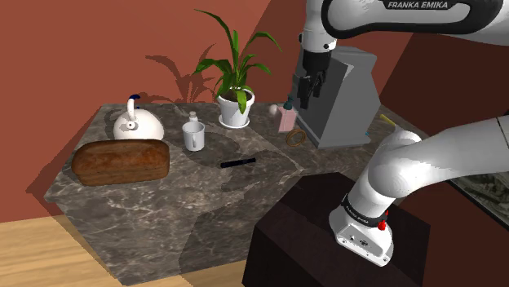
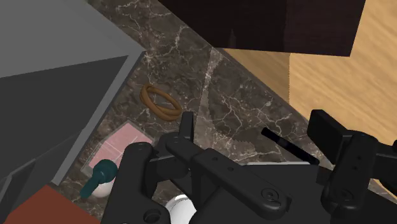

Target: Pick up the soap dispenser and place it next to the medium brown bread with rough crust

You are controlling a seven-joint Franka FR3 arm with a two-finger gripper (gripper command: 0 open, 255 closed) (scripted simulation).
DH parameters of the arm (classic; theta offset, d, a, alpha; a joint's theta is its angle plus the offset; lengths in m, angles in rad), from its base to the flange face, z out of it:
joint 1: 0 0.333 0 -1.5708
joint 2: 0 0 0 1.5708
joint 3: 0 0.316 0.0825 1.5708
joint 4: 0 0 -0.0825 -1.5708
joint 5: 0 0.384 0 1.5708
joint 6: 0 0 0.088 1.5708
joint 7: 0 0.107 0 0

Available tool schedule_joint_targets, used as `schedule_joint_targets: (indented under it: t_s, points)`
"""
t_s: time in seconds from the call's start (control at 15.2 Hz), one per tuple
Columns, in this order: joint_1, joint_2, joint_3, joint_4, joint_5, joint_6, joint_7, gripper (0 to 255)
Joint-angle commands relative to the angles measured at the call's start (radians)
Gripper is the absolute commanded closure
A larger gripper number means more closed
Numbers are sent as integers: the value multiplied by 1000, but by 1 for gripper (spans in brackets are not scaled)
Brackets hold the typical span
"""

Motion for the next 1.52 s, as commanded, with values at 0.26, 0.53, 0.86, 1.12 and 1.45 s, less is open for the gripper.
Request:
schedule_joint_targets:
  t_s: [0.26,0.53,0.86,1.12,1.45]
  points:
    - [-34,110,-72,32,-34,85,-61,0]
    - [-61,233,-139,84,-53,162,-121,0]
    - [-87,401,-218,177,-51,242,-201,0]
    - [-104,544,-274,273,-26,290,-270,0]
    - [-132,733,-330,421,35,323,-364,0]
